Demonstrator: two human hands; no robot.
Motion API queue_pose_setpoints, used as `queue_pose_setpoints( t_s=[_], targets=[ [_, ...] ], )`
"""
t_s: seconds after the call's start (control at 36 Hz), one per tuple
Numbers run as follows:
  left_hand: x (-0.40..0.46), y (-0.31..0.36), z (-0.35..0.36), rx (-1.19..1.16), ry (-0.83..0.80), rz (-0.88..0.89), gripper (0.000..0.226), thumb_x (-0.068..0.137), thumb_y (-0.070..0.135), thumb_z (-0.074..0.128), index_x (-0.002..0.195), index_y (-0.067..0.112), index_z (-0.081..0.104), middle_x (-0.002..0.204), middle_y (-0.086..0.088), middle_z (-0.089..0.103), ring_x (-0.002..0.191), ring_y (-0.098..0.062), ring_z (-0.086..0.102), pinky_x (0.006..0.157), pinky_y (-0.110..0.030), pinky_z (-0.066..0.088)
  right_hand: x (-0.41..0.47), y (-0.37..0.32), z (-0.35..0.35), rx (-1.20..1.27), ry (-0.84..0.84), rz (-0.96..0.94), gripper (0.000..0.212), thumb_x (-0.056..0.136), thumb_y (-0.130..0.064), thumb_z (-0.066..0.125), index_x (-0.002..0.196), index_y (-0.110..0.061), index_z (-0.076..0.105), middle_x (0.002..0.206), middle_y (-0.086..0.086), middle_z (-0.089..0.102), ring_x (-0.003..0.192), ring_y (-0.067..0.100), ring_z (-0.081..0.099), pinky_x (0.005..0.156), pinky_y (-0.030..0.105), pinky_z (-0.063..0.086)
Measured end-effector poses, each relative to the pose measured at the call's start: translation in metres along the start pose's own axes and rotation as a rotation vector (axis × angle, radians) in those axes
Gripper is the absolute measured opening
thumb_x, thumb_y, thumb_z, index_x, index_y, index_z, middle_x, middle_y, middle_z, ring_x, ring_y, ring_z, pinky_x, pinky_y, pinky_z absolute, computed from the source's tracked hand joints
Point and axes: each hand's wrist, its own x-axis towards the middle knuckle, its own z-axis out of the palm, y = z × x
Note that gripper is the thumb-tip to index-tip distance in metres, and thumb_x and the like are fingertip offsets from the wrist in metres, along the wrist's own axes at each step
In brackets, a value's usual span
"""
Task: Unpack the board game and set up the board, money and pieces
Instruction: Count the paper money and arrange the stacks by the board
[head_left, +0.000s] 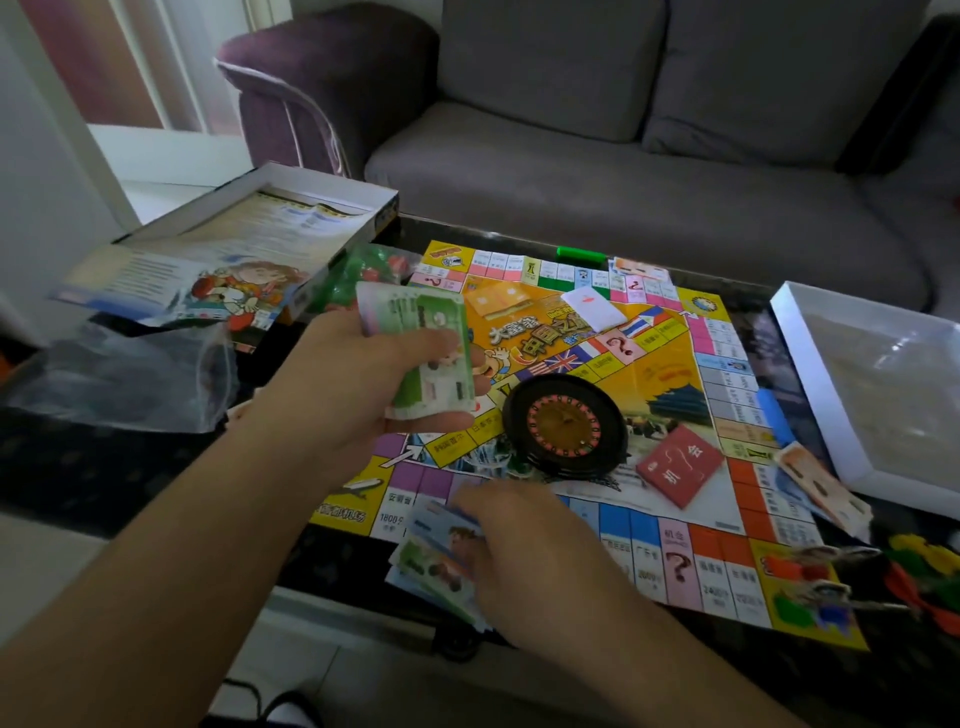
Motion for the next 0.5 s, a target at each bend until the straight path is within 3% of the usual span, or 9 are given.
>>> queue_pose_setpoints(
  t_s=[0.06, 0.14, 0.25, 0.33, 0.39, 0.44, 0.5],
  targets=[
    [0.000, 0.000, 0.000, -0.008, -0.012, 0.011, 0.020, 0.094, 0.005, 0.069, 0.114, 0.006, 0.067, 0.097, -0.016, 0.080, 0.086, -0.034, 0.079, 0.066, -0.054, 0.064, 0.000, 0.001, 0.006, -0.063, 0.043, -0.034, 0.028, 0.102, -0.033, 0.063, 0.130, -0.031, 0.060, 0.127, -0.013, 0.053, 0.116, 0.011, 0.054, 0.095, 0.037, 0.054],
    [0.001, -0.001, -0.001, -0.019, -0.030, 0.021, 0.024, 0.093, 0.005, 0.071, 0.117, 0.004, 0.068, 0.100, -0.017, 0.080, 0.089, -0.035, 0.079, 0.066, -0.052, 0.065, -0.001, 0.002, 0.014, -0.065, 0.094, -0.060, 0.034, 0.103, -0.033, 0.062, 0.136, -0.032, 0.055, 0.129, -0.015, 0.045, 0.117, 0.010, 0.052, 0.092, 0.031, 0.051],
    [0.001, -0.001, -0.002, -0.039, -0.047, 0.007, 0.028, 0.091, 0.006, 0.074, 0.119, 0.004, 0.069, 0.105, -0.017, 0.079, 0.090, -0.035, 0.079, 0.061, -0.046, 0.066, -0.002, 0.004, 0.014, 0.058, 0.089, -0.019, 0.023, 0.103, -0.030, 0.062, 0.126, -0.032, 0.063, 0.118, -0.019, 0.050, 0.108, 0.001, 0.052, 0.087, 0.027, 0.051],
    [0.001, -0.002, -0.004, -0.059, -0.042, -0.001, 0.031, 0.088, 0.007, 0.077, 0.118, 0.004, 0.070, 0.107, -0.017, 0.079, 0.092, -0.036, 0.078, 0.059, -0.043, 0.065, -0.005, 0.008, -0.006, 0.375, 0.059, 0.093, 0.009, 0.102, -0.032, 0.066, 0.108, -0.026, 0.070, 0.098, -0.015, 0.065, 0.085, -0.003, 0.063, 0.069, 0.018, 0.048],
    [0.000, -0.002, -0.004, -0.059, -0.041, 0.003, 0.031, 0.087, 0.007, 0.078, 0.117, 0.004, 0.071, 0.106, -0.015, 0.079, 0.092, -0.035, 0.079, 0.058, -0.042, 0.065, -0.010, 0.017, -0.026, 0.480, 0.061, 0.097, 0.015, 0.100, -0.032, 0.068, 0.100, -0.017, 0.070, 0.087, -0.001, 0.068, 0.073, 0.010, 0.065, 0.067, 0.030, 0.054],
    [-0.001, -0.001, -0.004, -0.065, -0.037, 0.004, 0.032, 0.085, 0.008, 0.078, 0.116, 0.006, 0.072, 0.104, -0.013, 0.080, 0.090, -0.033, 0.079, 0.057, -0.041, 0.065, -0.020, 0.025, -0.046, 0.619, 0.102, 0.093, 0.010, 0.100, -0.028, 0.069, 0.102, -0.020, 0.075, 0.095, 0.004, 0.075, 0.084, 0.023, 0.072, 0.079, 0.046, 0.060],
    [-0.003, -0.001, -0.002, -0.072, -0.036, 0.000, 0.032, 0.082, 0.009, 0.080, 0.113, 0.009, 0.074, 0.099, -0.009, 0.081, 0.085, -0.029, 0.080, 0.054, -0.039, 0.064, -0.026, 0.031, -0.059, 0.937, 0.192, 0.091, 0.016, 0.096, -0.024, 0.069, 0.108, -0.029, 0.078, 0.104, -0.003, 0.080, 0.092, 0.019, 0.077, 0.081, 0.042, 0.059]
  ],
)
